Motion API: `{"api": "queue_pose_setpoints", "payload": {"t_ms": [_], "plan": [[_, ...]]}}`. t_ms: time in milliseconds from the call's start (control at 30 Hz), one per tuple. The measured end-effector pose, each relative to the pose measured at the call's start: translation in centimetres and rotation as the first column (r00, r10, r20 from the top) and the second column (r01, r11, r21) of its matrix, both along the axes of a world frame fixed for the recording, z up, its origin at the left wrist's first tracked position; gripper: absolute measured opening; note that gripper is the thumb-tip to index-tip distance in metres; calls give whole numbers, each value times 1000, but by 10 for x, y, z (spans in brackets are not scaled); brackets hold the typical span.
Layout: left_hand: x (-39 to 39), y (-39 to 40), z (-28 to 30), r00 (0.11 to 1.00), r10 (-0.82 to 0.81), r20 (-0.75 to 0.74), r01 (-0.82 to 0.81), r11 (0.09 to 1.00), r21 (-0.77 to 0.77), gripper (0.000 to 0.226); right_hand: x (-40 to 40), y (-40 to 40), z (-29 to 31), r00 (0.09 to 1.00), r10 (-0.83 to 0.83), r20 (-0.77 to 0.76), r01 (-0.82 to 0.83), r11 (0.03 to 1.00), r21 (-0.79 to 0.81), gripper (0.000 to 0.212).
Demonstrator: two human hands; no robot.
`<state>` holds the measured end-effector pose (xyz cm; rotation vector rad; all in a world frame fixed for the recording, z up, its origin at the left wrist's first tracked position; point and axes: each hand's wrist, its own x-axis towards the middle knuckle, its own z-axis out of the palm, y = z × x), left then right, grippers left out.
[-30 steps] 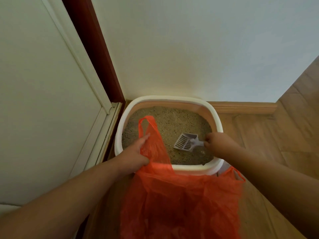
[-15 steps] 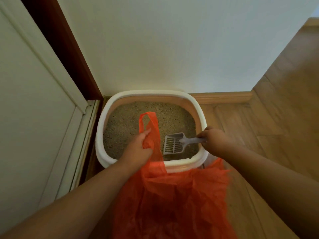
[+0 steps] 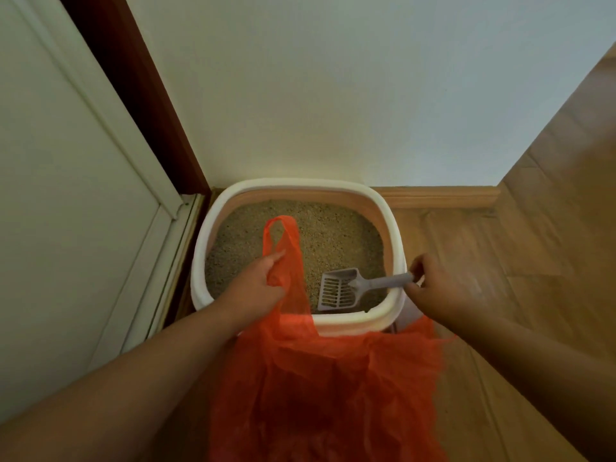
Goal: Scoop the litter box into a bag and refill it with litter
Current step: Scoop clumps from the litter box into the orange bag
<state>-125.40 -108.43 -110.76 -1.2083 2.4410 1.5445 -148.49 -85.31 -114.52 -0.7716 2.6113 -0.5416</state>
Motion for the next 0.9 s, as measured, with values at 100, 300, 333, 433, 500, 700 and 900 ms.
{"api": "queue_pose_setpoints", "payload": {"t_ms": [100,300,333,433,500,700,900], "plan": [[4,-2,6,998,59,-14,-59,998,21,72,-11,7,-11,988,101,121,-134,943,306,21],[8,4,-4,995,100,-11,-100,994,47,74,-3,25,-33,893,251,374,-405,813,419,32],[8,4,-3,995,95,-3,-95,995,39,74,-2,26,-36,874,262,408,-439,786,436,32],[3,6,3,996,87,-17,-86,995,40,69,3,25,-36,862,291,416,-479,737,477,25],[-1,7,8,995,91,-51,-89,995,41,66,5,23,-30,886,312,343,-451,753,480,20],[4,12,11,999,14,-51,-17,999,-51,59,10,11,-7,922,370,115,-383,829,406,11],[8,15,30,994,-21,-112,10,996,-93,23,20,-6,50,900,430,-74,-330,782,529,21]]}}
